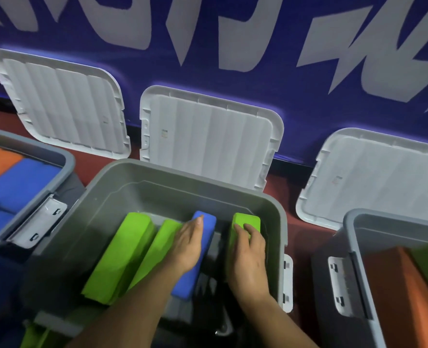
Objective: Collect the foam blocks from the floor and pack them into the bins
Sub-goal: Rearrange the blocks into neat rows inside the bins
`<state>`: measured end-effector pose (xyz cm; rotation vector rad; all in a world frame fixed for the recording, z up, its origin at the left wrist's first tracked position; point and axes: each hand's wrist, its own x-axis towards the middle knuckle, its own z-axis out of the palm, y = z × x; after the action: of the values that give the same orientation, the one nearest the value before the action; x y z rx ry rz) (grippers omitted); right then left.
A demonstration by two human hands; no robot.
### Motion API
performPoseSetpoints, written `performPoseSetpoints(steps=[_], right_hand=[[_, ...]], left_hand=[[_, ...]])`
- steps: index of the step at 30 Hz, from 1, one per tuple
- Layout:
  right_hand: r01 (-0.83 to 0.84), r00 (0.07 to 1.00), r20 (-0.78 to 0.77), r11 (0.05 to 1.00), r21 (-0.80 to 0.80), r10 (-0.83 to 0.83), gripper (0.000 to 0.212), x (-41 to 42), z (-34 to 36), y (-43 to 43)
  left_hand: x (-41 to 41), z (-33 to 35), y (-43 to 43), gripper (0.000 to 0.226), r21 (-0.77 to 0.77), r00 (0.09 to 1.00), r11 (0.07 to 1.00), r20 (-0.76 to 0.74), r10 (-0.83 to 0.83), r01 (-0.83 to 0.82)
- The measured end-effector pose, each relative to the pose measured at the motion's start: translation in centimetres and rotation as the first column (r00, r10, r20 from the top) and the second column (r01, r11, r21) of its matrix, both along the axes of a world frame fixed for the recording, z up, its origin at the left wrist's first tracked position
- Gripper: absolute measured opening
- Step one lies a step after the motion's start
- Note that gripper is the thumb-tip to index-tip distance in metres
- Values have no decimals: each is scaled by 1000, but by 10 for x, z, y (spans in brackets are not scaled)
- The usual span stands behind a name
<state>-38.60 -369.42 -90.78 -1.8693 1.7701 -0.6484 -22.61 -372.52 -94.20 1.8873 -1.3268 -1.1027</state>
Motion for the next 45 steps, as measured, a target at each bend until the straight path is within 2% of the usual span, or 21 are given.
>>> performPoseSetpoints(steps=[3,7,12,14,17,18,20,22,25,28,29,30,31,33,34,38,41,43,45], right_hand=[[-18,985,170,997,-69,30,44,27,-3,2],[-4,963,266,986,169,-42,44,56,-19,1],[9,937,299,869,495,-180,47,64,-38,-4],[35,926,287,813,581,-245,52,64,-56,-6],[42,902,301,758,651,-308,53,70,-72,-6],[41,892,311,743,667,-329,53,73,-76,-6],[52,873,331,741,669,-359,59,78,-90,-8],[46,839,376,739,672,-394,74,81,-92,-11],[56,783,427,736,674,-451,66,84,-103,-16],[85,761,427,727,681,-488,102,81,-168,-22],[80,744,443,724,685,-501,108,78,-179,-24],[79,725,449,710,700,-523,104,77,-172,-23],[73,712,443,685,725,-545,88,77,-143,-21],[53,747,420,676,735,-515,48,76,-72,-10],[52,771,405,682,729,-492,39,73,-64,-6],[15,856,391,770,637,-340,49,66,-82,5],[1,897,349,792,611,-271,60,62,-85,8],[-18,906,350,804,595,-239,57,58,-84,10],[20,900,344,813,582,-268,52,55,-81,13]], left_hand=[[9,-7,5,52,12,1000,1000,26,18,-18],[16,-17,16,50,36,999,999,36,34,-36],[16,-21,6,54,98,995,995,97,-33,24],[17,-24,5,58,141,992,989,108,-58,42],[22,-34,7,81,213,983,977,180,-25,-14],[23,-35,8,79,227,979,974,201,-24,-23],[24,-33,12,67,254,977,967,204,-59,5],[23,-28,18,57,268,974,963,206,-92,35],[22,-25,20,56,291,975,956,197,-100,39],[20,-22,17,56,289,986,957,157,-61,13],[19,-20,16,57,283,987,959,152,-54,9],[19,-20,18,57,283,987,959,150,-55,11],[18,-20,20,58,283,987,959,151,-60,15],[16,-19,22,58,286,984,958,160,-75,27],[16,-18,23,59,290,983,957,168,-79,27],[15,-18,19,62,304,981,953,187,-52,-7],[12,-16,14,60,281,978,959,208,-16,-44],[9,-17,13,57,229,972,973,236,-17,-38],[8,-22,14,53,163,975,986,209,-74,40]])
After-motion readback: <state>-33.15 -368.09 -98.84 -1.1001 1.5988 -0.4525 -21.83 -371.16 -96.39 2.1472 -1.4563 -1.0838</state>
